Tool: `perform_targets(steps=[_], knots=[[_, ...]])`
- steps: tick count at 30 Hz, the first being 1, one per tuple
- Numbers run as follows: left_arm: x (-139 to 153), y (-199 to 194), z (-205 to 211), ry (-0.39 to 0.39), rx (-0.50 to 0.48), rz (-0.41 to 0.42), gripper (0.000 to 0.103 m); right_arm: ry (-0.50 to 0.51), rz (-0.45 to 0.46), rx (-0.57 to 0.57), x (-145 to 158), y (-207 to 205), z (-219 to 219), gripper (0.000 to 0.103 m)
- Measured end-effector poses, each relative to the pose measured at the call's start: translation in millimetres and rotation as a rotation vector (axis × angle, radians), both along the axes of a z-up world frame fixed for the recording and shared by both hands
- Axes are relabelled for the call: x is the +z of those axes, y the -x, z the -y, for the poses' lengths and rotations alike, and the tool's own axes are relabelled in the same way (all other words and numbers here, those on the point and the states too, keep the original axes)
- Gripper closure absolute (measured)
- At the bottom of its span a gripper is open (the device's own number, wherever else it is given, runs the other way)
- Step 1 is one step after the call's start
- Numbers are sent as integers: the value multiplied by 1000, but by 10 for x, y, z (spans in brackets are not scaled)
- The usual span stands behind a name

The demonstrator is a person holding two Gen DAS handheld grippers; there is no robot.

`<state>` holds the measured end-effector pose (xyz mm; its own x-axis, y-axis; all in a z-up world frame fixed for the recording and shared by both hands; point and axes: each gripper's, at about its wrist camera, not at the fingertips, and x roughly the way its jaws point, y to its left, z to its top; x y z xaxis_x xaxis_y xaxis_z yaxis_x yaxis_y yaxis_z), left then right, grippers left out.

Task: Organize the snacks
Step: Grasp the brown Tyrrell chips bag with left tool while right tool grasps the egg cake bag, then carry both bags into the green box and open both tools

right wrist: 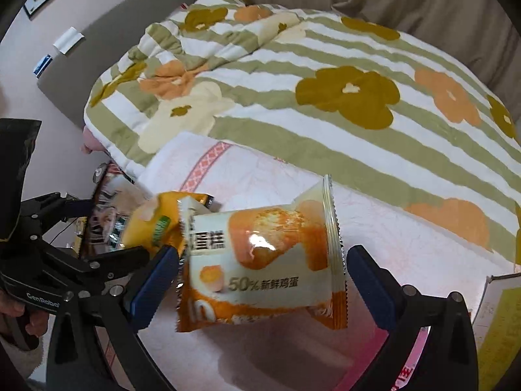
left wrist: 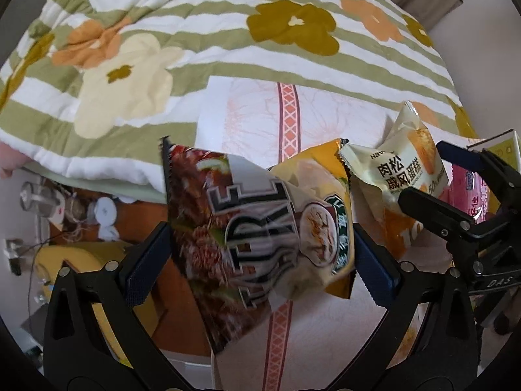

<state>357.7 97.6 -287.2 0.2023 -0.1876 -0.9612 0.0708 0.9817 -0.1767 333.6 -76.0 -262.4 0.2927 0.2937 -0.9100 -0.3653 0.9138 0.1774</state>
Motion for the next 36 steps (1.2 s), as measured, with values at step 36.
perform_targets(steps=[36], knots=[[545,66,-221,97,-5,134,26,-67,-14,-84,222,22,-82,28]])
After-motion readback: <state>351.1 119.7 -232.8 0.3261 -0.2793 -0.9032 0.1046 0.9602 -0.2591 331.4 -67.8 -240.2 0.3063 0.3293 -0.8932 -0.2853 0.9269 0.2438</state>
